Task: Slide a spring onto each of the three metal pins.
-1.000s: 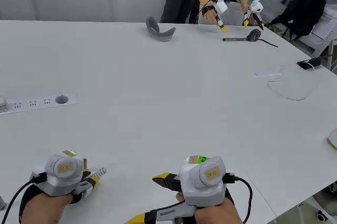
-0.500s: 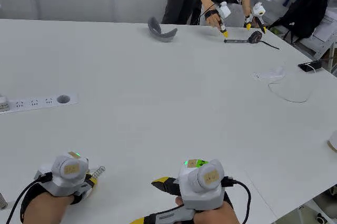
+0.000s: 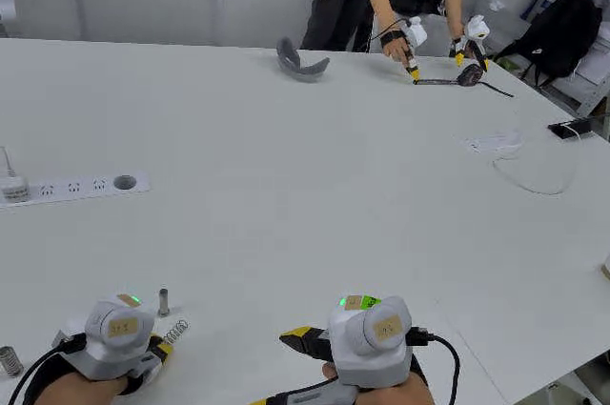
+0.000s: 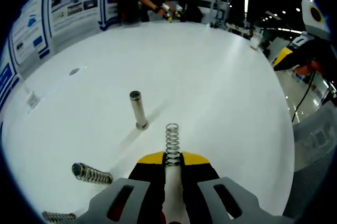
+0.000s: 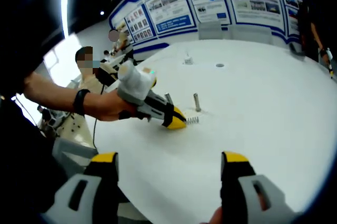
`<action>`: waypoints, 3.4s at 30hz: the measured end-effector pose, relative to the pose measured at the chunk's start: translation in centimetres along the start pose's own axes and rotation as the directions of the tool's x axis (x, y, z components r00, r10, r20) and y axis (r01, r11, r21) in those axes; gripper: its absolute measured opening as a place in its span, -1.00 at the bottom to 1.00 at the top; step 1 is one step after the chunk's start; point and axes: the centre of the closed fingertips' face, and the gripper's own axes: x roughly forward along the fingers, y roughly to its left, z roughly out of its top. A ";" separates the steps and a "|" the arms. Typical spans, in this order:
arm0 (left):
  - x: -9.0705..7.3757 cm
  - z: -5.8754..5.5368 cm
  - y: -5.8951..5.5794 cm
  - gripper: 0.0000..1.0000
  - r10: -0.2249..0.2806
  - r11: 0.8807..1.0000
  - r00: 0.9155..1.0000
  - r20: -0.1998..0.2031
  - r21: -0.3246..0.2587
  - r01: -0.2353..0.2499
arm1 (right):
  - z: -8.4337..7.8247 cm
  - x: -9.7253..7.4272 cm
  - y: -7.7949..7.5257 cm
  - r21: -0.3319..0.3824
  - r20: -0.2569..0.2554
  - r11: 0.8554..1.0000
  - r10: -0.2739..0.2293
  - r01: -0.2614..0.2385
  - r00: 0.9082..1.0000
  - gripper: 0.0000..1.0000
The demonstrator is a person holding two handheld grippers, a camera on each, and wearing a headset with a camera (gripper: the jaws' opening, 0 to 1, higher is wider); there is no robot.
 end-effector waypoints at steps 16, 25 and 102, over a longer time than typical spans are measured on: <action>-3.5 -3.9 -0.9 -0.79 0.016 1.000 0.999 -0.030 -0.004 -0.016 | 0.3 0.8 1.1 -0.002 0.012 1.000 0.023 -0.023 1.000 0.62; -3.4 -3.7 0.0 -0.73 0.041 0.998 0.999 -0.009 -0.040 -0.041 | -0.3 0.8 1.2 -0.005 -0.006 1.000 0.031 -0.031 1.000 0.62; -14.4 1.7 -5.7 -0.79 -0.031 0.999 0.983 0.182 0.050 0.022 | 5.4 5.3 6.5 0.103 0.128 0.949 0.283 -0.296 0.951 0.06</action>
